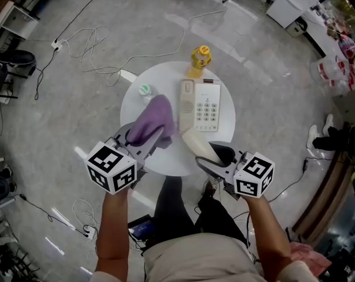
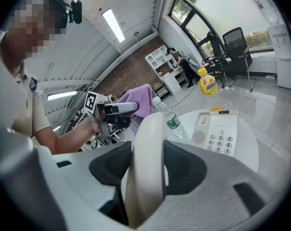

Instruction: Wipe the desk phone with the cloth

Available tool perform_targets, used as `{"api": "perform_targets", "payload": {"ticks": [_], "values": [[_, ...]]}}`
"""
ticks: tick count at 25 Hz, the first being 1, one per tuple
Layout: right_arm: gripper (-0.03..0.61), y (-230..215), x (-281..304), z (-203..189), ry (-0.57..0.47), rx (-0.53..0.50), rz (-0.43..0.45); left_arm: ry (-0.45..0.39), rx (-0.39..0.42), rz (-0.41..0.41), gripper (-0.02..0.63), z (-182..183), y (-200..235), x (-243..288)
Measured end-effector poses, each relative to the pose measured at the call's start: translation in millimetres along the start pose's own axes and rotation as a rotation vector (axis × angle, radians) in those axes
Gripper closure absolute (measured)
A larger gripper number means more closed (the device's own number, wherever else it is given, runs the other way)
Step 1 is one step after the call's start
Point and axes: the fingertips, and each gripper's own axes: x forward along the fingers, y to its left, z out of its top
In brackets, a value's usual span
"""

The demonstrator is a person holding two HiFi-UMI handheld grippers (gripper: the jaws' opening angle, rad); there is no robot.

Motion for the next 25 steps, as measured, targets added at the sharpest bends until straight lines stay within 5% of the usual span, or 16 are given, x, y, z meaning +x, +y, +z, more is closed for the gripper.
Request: {"api": "perform_targets", "payload": {"ticks": [17,25], "values": [[0.385,-113,40,39,-0.258,0.371,-0.305,0.032,0.003,0.108,0.541,-47,41,-9],[0.385,-153,81,34,-0.286,0.434,-0.384,0.082,-0.014,0.138,0.541,-85,63,-3]]}}
